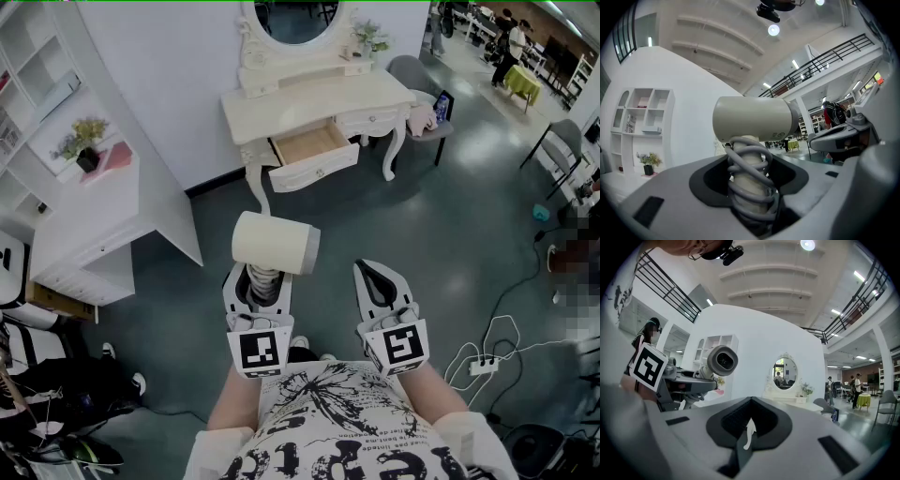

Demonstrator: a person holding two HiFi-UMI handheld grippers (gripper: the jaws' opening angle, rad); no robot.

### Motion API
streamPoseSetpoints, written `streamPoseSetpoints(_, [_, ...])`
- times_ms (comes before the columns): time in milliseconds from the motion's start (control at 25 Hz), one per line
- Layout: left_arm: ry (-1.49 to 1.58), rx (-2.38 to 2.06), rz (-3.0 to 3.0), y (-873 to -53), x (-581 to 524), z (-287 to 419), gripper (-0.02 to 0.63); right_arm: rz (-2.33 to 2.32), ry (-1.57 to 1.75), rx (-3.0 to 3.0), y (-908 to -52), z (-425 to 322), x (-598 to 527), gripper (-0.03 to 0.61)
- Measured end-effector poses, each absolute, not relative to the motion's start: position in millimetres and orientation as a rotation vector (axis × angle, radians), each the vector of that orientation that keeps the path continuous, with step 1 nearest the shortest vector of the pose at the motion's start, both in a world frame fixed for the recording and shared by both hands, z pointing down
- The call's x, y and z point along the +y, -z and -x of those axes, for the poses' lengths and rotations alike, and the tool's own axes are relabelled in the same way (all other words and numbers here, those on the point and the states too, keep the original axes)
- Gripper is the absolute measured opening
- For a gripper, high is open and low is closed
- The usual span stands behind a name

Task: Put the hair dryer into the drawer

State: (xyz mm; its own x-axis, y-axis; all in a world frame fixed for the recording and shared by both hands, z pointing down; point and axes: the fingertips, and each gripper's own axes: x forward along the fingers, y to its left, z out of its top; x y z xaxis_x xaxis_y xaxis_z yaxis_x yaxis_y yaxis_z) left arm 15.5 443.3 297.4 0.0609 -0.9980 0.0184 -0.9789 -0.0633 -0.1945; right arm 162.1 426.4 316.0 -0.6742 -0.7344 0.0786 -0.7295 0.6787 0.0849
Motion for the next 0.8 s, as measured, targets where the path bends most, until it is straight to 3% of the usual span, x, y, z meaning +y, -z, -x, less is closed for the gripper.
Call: streamPoseSetpoints(800, [0.207, 2.084, 2.224, -315.3, 418.4, -23.3, 0.25, -1.253, -0.047, -2.776, -340.6, -180.4, 402.6, 0.012])
